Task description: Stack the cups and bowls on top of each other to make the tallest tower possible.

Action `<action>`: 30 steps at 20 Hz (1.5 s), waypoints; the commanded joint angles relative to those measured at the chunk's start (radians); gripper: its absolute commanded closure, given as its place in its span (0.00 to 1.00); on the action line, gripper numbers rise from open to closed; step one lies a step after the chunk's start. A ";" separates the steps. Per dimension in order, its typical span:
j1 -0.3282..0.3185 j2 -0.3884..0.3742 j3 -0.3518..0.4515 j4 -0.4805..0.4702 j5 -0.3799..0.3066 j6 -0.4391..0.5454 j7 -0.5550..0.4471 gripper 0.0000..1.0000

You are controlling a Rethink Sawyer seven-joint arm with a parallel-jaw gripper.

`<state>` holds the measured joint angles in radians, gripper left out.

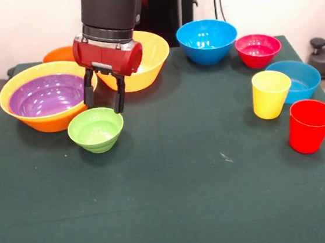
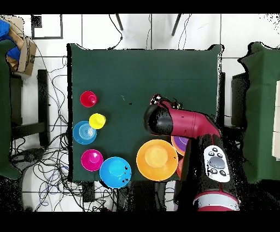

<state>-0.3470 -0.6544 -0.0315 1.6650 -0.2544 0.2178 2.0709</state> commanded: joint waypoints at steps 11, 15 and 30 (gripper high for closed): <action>-0.046 0.168 0.091 -0.139 -0.049 0.246 -0.044 0.00; -0.018 0.226 0.079 -0.183 -0.047 0.200 -0.006 0.00; 0.051 0.260 0.008 -0.233 -0.048 0.204 0.004 0.00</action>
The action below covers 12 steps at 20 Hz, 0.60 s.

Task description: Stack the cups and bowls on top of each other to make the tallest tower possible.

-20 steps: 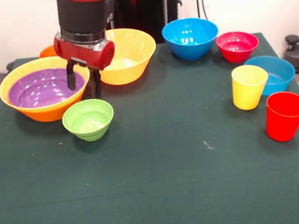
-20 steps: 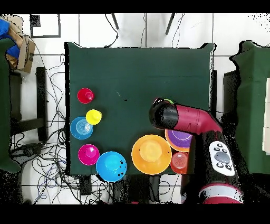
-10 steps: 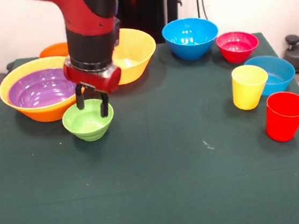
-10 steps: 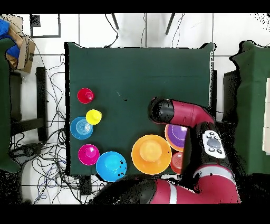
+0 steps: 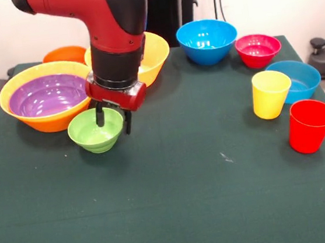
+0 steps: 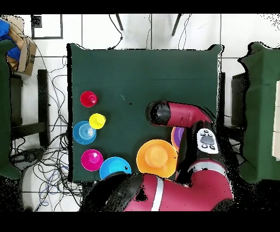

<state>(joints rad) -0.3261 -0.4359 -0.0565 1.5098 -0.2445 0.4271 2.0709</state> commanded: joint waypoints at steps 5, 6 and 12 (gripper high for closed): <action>0.029 0.049 0.030 -0.080 -0.058 -0.019 -0.001 0.00; 0.027 0.049 0.031 -0.079 -0.057 -0.021 -0.002 0.00; 0.018 0.083 0.034 -0.096 -0.055 -0.052 0.006 0.00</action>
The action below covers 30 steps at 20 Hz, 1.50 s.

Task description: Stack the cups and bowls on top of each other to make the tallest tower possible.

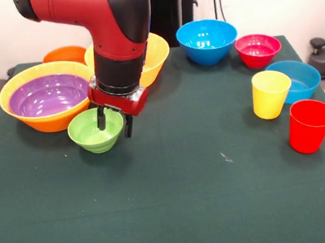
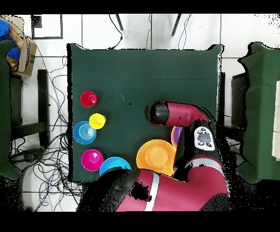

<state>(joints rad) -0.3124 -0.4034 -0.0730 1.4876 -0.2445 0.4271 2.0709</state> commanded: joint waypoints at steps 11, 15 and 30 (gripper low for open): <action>0.015 0.253 0.051 -0.250 -0.026 -0.107 0.036 0.00; -0.002 0.313 0.090 -0.316 -0.004 -0.113 0.027 0.00; -0.005 0.353 0.099 -0.375 -0.009 -0.123 0.061 0.00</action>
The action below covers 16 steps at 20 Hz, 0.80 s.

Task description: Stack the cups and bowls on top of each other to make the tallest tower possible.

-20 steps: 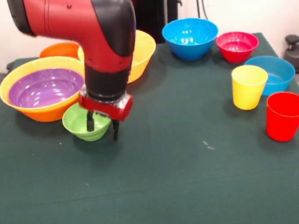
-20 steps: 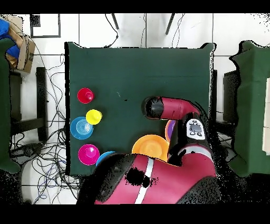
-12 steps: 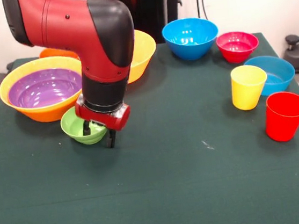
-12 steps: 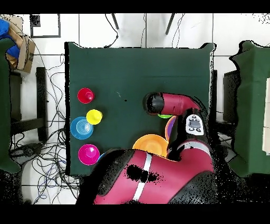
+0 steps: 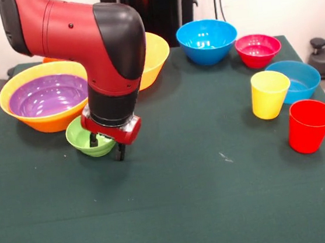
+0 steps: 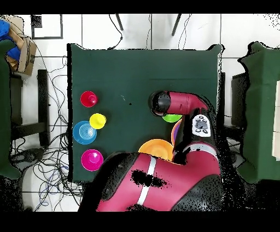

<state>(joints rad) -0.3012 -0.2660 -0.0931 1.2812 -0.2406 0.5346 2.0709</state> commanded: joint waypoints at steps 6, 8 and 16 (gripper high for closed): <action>-0.022 0.217 0.125 -0.159 -0.005 -0.267 0.093 1.00; -0.014 0.218 0.115 -0.164 -0.012 -0.277 0.095 1.00; -0.008 0.220 0.106 -0.174 -0.016 -0.257 0.070 1.00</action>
<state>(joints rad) -0.2983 -0.2356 -0.1233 1.1944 -0.2385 0.5248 2.0713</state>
